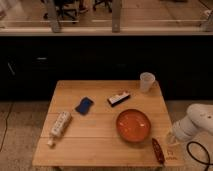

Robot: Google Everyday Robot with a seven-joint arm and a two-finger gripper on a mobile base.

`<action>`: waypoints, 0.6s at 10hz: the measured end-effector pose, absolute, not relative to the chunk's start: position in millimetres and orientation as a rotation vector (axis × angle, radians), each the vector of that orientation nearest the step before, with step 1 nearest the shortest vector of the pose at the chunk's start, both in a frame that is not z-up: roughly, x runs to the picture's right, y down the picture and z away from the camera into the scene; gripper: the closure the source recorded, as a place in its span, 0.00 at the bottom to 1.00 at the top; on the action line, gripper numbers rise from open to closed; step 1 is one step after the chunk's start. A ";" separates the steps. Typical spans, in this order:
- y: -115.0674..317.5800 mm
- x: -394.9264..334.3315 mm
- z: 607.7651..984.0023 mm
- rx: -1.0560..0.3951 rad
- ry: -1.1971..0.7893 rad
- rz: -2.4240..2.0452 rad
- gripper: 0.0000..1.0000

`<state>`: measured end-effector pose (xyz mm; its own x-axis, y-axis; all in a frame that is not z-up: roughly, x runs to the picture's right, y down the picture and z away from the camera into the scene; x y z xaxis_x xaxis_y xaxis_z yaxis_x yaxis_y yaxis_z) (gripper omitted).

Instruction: Place the pepper in the ceramic bowl

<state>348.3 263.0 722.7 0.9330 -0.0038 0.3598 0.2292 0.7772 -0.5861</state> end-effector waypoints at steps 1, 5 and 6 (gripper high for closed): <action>256.8 349.3 712.2 -0.655 -0.391 -0.117 1.00; 249.8 343.9 702.8 -0.632 -0.476 -0.109 1.00; 251.2 342.6 703.0 -0.634 -0.479 -0.111 1.00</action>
<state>342.6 251.2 703.0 0.8855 0.0443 0.4625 0.2432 0.8039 -0.5428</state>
